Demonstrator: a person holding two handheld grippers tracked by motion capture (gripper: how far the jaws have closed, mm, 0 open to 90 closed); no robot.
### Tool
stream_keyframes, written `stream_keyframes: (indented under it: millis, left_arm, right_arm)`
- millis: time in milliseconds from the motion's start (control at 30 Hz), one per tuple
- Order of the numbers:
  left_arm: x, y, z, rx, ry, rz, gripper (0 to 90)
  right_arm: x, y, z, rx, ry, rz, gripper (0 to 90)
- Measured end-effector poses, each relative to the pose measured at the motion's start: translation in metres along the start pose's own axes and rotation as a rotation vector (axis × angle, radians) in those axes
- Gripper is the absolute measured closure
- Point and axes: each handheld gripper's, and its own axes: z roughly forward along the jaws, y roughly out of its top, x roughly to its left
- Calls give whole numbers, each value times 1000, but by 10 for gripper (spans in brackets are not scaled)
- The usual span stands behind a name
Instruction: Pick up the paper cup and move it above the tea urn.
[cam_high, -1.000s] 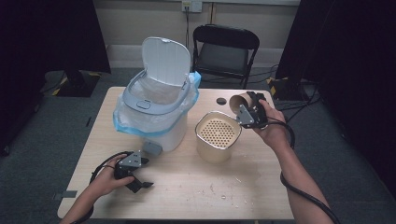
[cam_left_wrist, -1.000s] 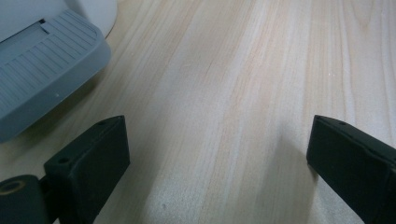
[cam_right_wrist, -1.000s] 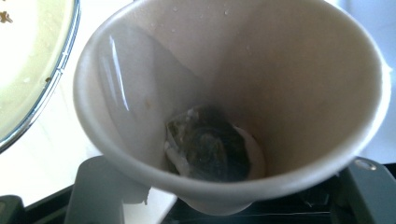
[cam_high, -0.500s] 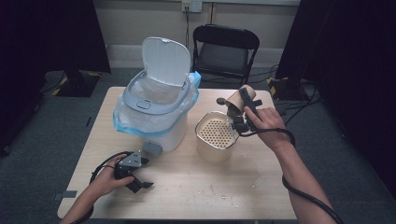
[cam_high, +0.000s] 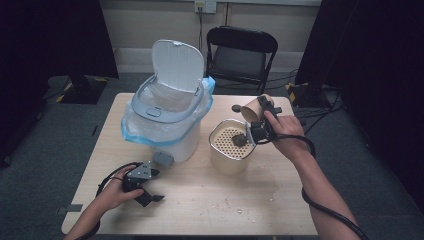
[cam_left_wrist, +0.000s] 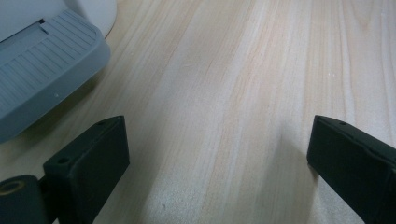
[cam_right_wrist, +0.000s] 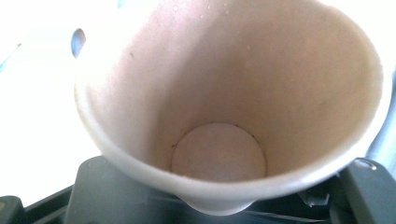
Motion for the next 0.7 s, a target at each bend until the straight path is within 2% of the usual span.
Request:
stream_keyframes:
  millis: [33, 100, 133, 200, 233, 267, 300, 367, 400, 467, 500, 533, 600, 700]
  left_arm:
    - [0, 0, 0, 0, 0, 0, 50]
    - [0, 0, 0, 0, 0, 0, 50]
    - [0, 0, 0, 0, 0, 0, 50]
    - [0, 0, 0, 0, 0, 0, 50]
    - [0, 0, 0, 0, 0, 0, 50]
    - [0, 0, 0, 1, 0, 0, 50]
    - [0, 0, 0, 0, 0, 0, 50]
    - [0, 0, 0, 0, 0, 0, 50]
    - [0, 0, 0, 0, 0, 0, 50]
    - [0, 0, 0, 2, 0, 0, 50]
    - [0, 0, 0, 2, 0, 0, 50]
    - [0, 0, 0, 0, 0, 0, 50]
    - [0, 0, 0, 0, 0, 1, 50]
    - [0, 0, 0, 1, 0, 0, 50]
  right_arm:
    - [0, -3, 2, -7, 52, 78, 351]
    - [-2, -7, 5, 2, 120, 160, 350]
    - [-2, -10, 7, -5, 145, 218, 350]
    - [-3, -15, 11, 0, 197, 298, 349]
    - [-3, -15, 11, 0, 197, 298, 349]
    - [-3, -18, 12, -6, 205, 347, 349]
    - [-4, -24, 15, -3, 241, 419, 349]
    - [-5, -29, 17, -6, 260, 477, 349]
    - [-6, -32, 19, -11, 282, 527, 349]
    - [-7, -36, 21, -15, 308, 579, 349]
    - [-7, -36, 21, -15, 308, 579, 349]
    - [-7, -37, 21, -16, 315, 600, 349]
    - [-7, -39, 23, -31, 339, 661, 349]
    - [-7, -39, 24, -26, 348, 685, 348]
